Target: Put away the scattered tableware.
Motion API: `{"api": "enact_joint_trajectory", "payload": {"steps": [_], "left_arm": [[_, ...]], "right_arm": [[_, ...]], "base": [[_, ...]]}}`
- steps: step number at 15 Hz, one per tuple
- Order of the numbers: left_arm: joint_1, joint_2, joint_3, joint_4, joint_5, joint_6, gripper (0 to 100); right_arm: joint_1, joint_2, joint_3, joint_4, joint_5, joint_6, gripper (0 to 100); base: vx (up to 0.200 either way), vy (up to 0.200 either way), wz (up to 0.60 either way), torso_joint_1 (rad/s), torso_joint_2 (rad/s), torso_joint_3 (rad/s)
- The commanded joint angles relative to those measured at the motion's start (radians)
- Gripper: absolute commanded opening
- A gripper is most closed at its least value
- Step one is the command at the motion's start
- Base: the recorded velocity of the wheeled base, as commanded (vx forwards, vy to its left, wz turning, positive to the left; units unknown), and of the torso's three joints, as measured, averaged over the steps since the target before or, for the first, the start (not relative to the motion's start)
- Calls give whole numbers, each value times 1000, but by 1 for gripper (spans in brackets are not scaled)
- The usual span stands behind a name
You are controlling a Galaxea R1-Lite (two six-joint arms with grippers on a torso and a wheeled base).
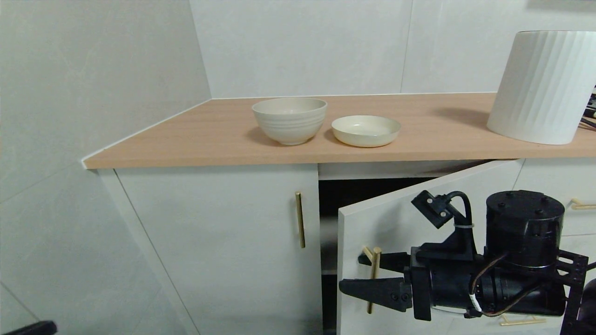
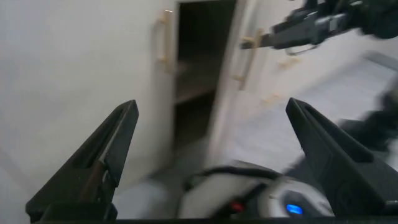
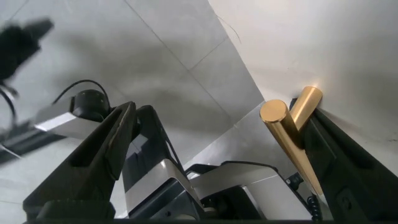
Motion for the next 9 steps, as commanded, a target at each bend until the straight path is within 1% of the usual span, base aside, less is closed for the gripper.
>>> {"api": "enact_joint_trajectory", "payload": {"steps": [1,3,4,5,6,7,9], "left_arm": [[-45,494,-96,-216,-112,-11,100],[-141,707,-117,-374,-114,-19,100],[-178,773,-128,-414,-114,-30,100],[-241,879,-149,-474,-112,-57,100],[-279,938,-154,-514,-112,-80,100],[-310,977,-143,-547,-112,-94,100],[-345,1053,-102,-622,-115,-106,100]], "right_arm": [[0,-2,0,1,0,1,100],[-1,-18,2,1,0,4,100],[-1,-18,2,1,-1,4,100],[-1,-16,3,1,-1,2,100],[-1,-16,8,1,-1,2,100],[-1,-18,15,1,-1,2,100],[-3,-22,29,1,-1,2,100]], "base": [[0,0,0,0,0,0],[0,0,0,0,0,0],[0,0,0,0,0,0],[0,0,0,0,0,0],[0,0,0,0,0,0],[0,0,0,0,0,0],[0,0,0,0,0,0]]}}
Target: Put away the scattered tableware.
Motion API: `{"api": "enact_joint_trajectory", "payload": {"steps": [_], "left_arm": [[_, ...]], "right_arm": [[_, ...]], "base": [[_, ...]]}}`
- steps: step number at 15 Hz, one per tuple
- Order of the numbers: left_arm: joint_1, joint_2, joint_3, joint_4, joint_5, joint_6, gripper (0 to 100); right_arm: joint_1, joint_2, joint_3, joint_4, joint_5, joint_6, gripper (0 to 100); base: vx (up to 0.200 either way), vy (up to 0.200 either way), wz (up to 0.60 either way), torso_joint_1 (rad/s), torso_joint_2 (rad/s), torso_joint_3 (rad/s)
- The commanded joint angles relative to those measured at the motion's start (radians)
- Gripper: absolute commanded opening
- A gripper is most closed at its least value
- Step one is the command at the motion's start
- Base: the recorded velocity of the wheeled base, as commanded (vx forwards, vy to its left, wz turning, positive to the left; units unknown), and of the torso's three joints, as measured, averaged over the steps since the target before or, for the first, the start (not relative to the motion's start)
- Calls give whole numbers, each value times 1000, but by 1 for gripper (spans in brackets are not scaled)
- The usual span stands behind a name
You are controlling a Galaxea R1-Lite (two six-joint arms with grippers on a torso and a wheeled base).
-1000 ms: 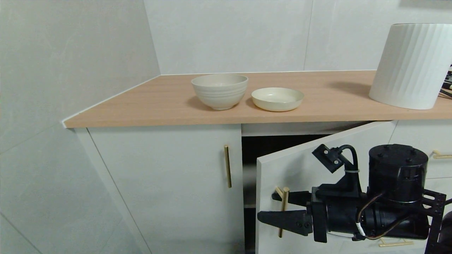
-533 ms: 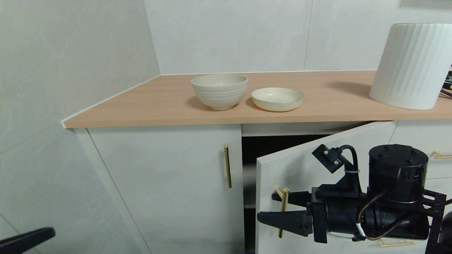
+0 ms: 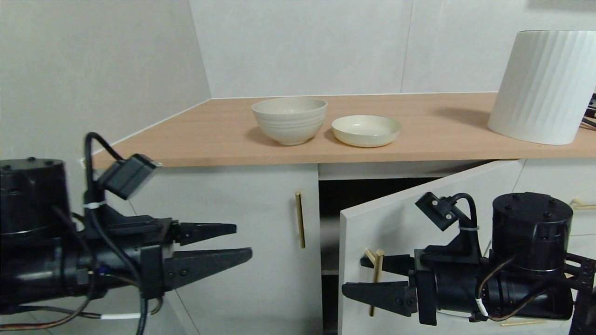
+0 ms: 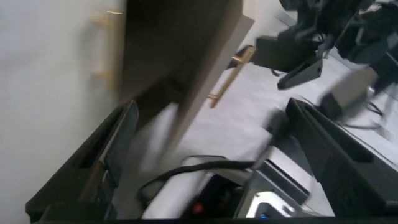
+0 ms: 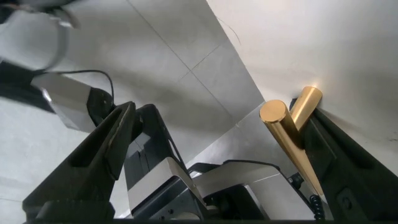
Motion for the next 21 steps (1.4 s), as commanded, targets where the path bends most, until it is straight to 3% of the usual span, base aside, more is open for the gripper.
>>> {"api": "enact_joint_trajectory", "payload": {"steps": [1,5,6,9,10,12,14,16,18,20,21], "left_arm": [[-89,225,33,-95,2,-19,100],[-112,254,54,-158,3,-32,100],[-119,256,56,-159,3,-32,0],[-138,296,28,-165,3,-33,0],[-154,329,2,-185,3,-50,0],[-181,398,-59,-288,3,-144,0],[-201,463,-115,-371,25,-205,0],[-237,540,-167,-420,129,-206,0],[-280,587,-136,-491,178,-188,0],[-313,656,-105,-630,224,-190,0],[-327,685,-99,-711,278,-190,0]], "right_arm": [[-4,-13,13,4,-1,0,100],[-7,-15,16,4,-1,1,100],[-7,-10,16,4,-1,1,100],[-6,-9,17,2,-1,0,100],[-6,-10,16,4,-1,-2,100],[-7,-12,19,4,-1,-2,100],[-7,-16,23,4,-3,-3,100],[-7,-33,31,4,-1,-3,100],[-9,-33,36,5,-3,-5,100],[-10,-35,46,4,-1,-5,100],[-14,-35,50,5,-1,-5,100]], "base": [[0,0,0,0,0,0],[0,0,0,0,0,0],[0,0,0,0,0,0],[0,0,0,0,0,0],[0,0,0,0,0,0],[0,0,0,0,0,0],[0,0,0,0,0,0],[0,0,0,0,0,0],[0,0,0,0,0,0],[0,0,0,0,0,0],[0,0,0,0,0,0]]}}
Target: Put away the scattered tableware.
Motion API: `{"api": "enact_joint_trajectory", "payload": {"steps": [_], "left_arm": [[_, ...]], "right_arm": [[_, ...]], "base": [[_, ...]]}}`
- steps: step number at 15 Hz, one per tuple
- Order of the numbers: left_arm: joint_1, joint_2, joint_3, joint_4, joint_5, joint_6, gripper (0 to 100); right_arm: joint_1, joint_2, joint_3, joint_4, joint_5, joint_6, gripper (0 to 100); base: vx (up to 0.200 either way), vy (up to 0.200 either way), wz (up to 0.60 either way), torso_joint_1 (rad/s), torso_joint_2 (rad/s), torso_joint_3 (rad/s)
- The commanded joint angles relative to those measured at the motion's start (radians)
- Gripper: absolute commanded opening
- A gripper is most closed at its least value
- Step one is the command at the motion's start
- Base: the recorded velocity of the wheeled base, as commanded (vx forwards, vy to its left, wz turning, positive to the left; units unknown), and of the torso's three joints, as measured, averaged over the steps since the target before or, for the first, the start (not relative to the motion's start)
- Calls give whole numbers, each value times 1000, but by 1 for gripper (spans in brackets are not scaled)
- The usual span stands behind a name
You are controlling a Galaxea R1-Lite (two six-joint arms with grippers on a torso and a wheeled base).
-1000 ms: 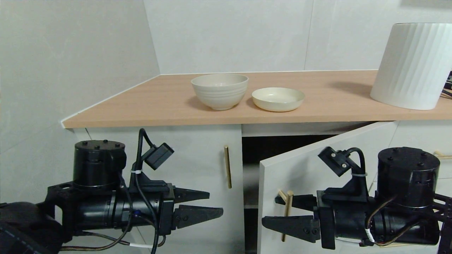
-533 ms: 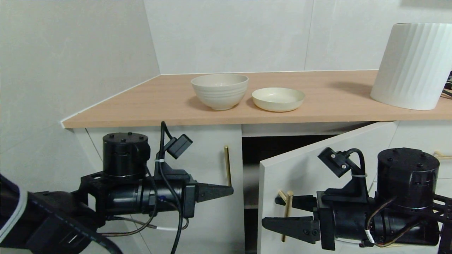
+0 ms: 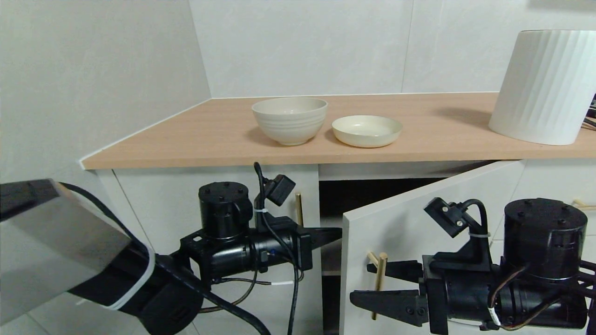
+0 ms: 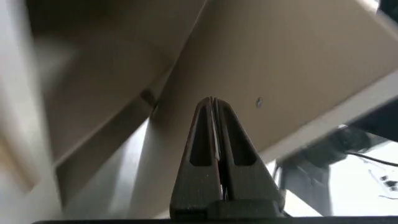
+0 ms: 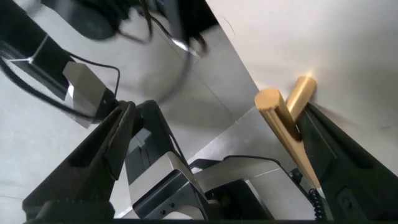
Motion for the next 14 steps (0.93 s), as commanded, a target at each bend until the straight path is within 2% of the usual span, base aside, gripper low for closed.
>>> {"api": "enact_joint_trajectory", "payload": {"steps": [1,2,6,8,10,11,14], "left_arm": [[-33,96,12,-81,73,-1,0],[-34,106,6,-99,91,-1,0],[-65,108,1,-107,96,-1,0],[-76,99,-3,-110,96,-1,0],[-77,91,-3,-116,96,1,0],[-82,86,-3,-118,96,1,0],[-99,63,1,-119,97,4,0]], "right_arm": [[-4,-3,9,1,1,-1,100],[-6,-6,20,1,0,-3,100],[-50,-15,61,4,-3,-110,100],[-87,-58,75,20,-3,-121,100],[-119,-110,92,70,-6,-135,100],[-176,-128,98,135,-6,-184,100],[-179,-239,136,250,-132,-228,100]], "base": [[0,0,0,0,0,0],[0,0,0,0,0,0],[0,0,0,0,0,0],[0,0,0,0,0,0],[0,0,0,0,0,0],[0,0,0,0,0,0],[0,0,0,0,0,0]]}}
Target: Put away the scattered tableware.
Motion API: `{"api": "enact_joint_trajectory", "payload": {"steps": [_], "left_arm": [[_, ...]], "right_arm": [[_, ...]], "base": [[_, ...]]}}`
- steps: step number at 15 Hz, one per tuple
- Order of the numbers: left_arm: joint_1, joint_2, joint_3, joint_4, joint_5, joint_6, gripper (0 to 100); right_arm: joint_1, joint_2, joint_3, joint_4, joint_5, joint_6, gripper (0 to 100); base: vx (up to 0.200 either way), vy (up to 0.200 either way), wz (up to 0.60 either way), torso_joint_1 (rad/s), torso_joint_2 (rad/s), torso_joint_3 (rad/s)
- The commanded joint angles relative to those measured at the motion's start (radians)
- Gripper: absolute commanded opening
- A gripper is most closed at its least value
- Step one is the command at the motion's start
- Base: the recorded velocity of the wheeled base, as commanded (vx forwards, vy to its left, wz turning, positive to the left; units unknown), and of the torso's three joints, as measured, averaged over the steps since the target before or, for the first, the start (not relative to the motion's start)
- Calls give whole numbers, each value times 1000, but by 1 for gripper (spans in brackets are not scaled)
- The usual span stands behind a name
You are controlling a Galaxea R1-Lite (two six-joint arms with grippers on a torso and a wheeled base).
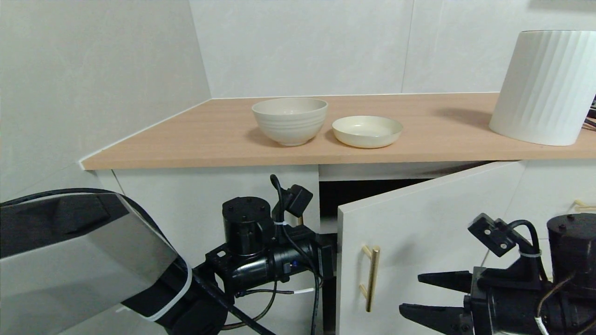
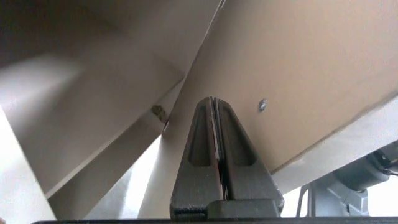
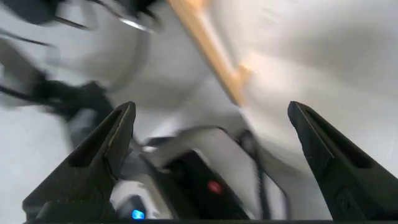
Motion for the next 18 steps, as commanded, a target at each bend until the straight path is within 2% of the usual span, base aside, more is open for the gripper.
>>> {"api": "enact_joint_trajectory", "payload": {"steps": [1,3,4,7,12,15,18], "left_arm": [[-9,-30,4,-1,-1,0,0],[-15,-42,8,-1,-1,0,0],[-15,-44,14,-1,-1,0,0],[-34,-39,19,1,-1,0,0],[-38,-10,-10,4,-2,-1,0],[-38,22,-69,18,-2,-3,0],[-38,39,-133,97,-2,-3,0]], "right_arm": [[-6,-130,15,100,-42,-9,100],[-6,-212,-13,262,-45,-5,100],[-6,-240,-18,302,-41,-4,100],[-6,-258,-18,318,-41,-2,100],[-3,-258,-7,319,-41,-4,100],[-2,-258,-1,319,-41,-7,100],[7,-262,-1,319,-41,-7,100]], "base": [[0,0,0,0,0,0],[0,0,0,0,0,0],[0,0,0,0,0,0],[0,0,0,0,0,0],[-200,0,0,0,2,3],[-67,0,0,-1,2,1],[0,0,0,0,0,0]]}}
